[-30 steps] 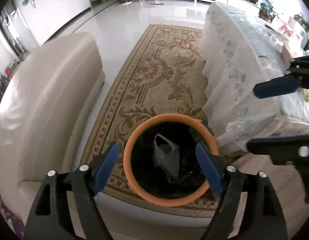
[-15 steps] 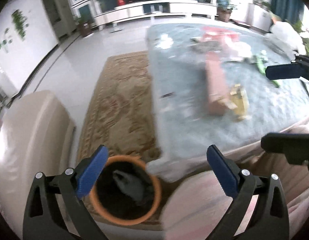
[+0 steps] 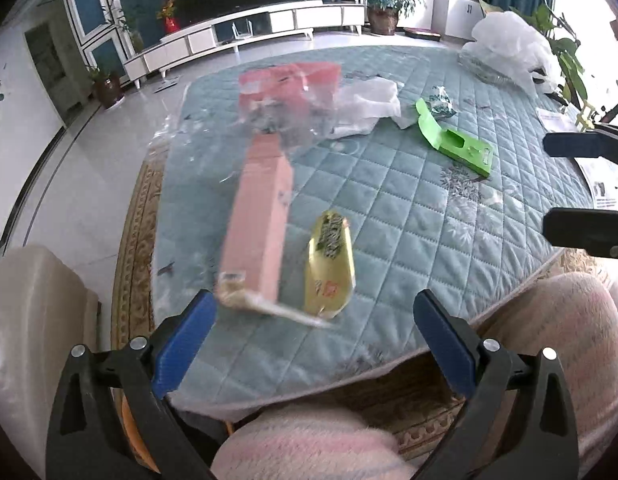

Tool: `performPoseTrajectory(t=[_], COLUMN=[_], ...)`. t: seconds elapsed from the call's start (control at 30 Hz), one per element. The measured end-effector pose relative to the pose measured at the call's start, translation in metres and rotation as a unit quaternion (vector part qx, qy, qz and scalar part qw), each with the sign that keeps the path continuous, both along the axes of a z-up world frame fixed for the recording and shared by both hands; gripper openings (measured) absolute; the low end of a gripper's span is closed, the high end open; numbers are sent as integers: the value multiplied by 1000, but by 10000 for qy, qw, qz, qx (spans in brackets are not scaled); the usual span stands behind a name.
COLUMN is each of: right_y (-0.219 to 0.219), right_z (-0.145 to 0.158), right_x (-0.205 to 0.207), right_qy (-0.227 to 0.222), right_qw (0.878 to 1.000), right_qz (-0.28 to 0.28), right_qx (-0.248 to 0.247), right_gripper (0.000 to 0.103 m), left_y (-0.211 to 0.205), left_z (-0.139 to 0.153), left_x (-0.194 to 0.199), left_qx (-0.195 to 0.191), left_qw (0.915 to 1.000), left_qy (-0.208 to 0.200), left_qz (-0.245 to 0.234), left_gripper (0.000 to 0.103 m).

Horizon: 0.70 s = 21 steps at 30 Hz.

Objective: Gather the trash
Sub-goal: 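Move both tools back over the mattress toward the remaining trash, then grasp the yellow snack wrapper with the left tool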

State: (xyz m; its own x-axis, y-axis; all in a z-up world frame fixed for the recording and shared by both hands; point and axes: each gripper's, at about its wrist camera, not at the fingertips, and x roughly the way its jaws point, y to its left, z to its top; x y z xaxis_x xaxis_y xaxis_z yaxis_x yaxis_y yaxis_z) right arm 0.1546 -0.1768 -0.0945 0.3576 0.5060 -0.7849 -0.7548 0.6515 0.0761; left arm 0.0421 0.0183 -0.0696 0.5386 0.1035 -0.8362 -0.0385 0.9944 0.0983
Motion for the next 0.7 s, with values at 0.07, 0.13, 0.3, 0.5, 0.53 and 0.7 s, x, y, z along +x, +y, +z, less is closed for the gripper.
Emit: performPoseTrajectory(t=[0.07, 0.13, 0.3, 0.5, 0.53, 0.7], right_y=[-7, -13, -22, -23, -23, -26], right_z=[-4, -6, -9, -15, -16, -19], right_x=[9, 12, 21, 29, 30, 37], right_qy=[6, 2, 84, 83, 86, 136], right_qw=[10000, 10000, 9999, 9999, 9999, 9999], right_qz=[-2, -21, -42, -9, -8, -61], right_qx=[-4, -3, 100, 61, 62, 66], right_gripper=[98, 98, 98, 98, 98, 98], left_y=[-4, -6, -15, -16, -15, -12], left_z=[-5, -10, -21, -31, -34, -45], left_x=[11, 19, 33, 45, 47, 55], left_qx=[13, -110, -62, -70, -86, -117], left_qw=[10000, 9998, 9995, 9989, 9987, 9977], left_qy=[74, 174, 313, 460, 506, 659], left_qz=[16, 16, -21, 16, 33, 97], left_gripper=[97, 97, 97, 92, 90, 74])
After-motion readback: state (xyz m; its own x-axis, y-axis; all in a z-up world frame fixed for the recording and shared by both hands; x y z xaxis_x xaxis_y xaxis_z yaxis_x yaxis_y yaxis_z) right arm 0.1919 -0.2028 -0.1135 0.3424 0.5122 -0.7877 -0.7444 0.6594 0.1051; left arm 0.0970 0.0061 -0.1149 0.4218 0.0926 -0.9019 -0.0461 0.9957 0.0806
